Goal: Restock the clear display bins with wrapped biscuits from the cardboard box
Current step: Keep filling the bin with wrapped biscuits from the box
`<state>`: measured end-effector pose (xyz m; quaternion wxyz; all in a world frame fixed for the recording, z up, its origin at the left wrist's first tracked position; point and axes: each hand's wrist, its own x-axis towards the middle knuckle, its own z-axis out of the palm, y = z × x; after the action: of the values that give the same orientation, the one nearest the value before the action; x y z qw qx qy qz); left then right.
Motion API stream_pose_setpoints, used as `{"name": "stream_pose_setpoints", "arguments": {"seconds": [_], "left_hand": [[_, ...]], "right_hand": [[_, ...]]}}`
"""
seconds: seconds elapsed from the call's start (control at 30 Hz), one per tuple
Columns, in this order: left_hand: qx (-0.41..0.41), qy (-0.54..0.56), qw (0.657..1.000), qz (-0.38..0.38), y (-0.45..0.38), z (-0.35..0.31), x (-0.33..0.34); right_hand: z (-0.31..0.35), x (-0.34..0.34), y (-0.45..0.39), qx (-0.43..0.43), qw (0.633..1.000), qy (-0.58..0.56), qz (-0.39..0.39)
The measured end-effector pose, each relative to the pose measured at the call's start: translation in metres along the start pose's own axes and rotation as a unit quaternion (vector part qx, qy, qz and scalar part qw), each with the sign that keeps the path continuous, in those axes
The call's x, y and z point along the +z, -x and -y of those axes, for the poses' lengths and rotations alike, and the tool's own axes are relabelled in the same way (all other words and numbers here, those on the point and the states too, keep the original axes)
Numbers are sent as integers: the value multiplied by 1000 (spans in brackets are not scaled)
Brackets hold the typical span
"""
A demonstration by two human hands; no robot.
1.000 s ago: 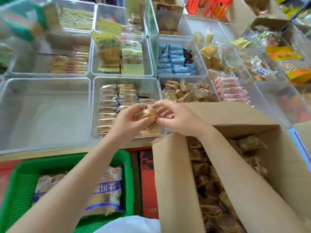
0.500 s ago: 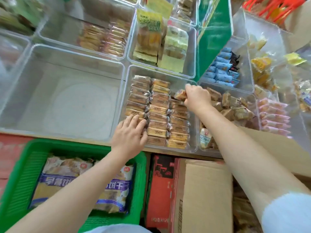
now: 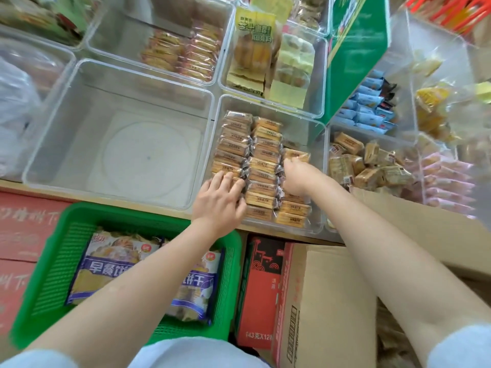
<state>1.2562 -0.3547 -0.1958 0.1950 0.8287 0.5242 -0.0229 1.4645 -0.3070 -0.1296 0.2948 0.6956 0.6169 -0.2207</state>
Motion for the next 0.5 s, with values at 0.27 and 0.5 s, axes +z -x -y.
{"name": "stream_pose_setpoints", "arguments": {"seconds": [0.27,0.5], "left_hand": [[-59,260,963,-33,26,-43,-27],[335,293,881,-162,124,-203,-58]], "right_hand": [[-46,13,180,-130,855,-256,-433],[-122,114,269,44,857,-247,-451]]}}
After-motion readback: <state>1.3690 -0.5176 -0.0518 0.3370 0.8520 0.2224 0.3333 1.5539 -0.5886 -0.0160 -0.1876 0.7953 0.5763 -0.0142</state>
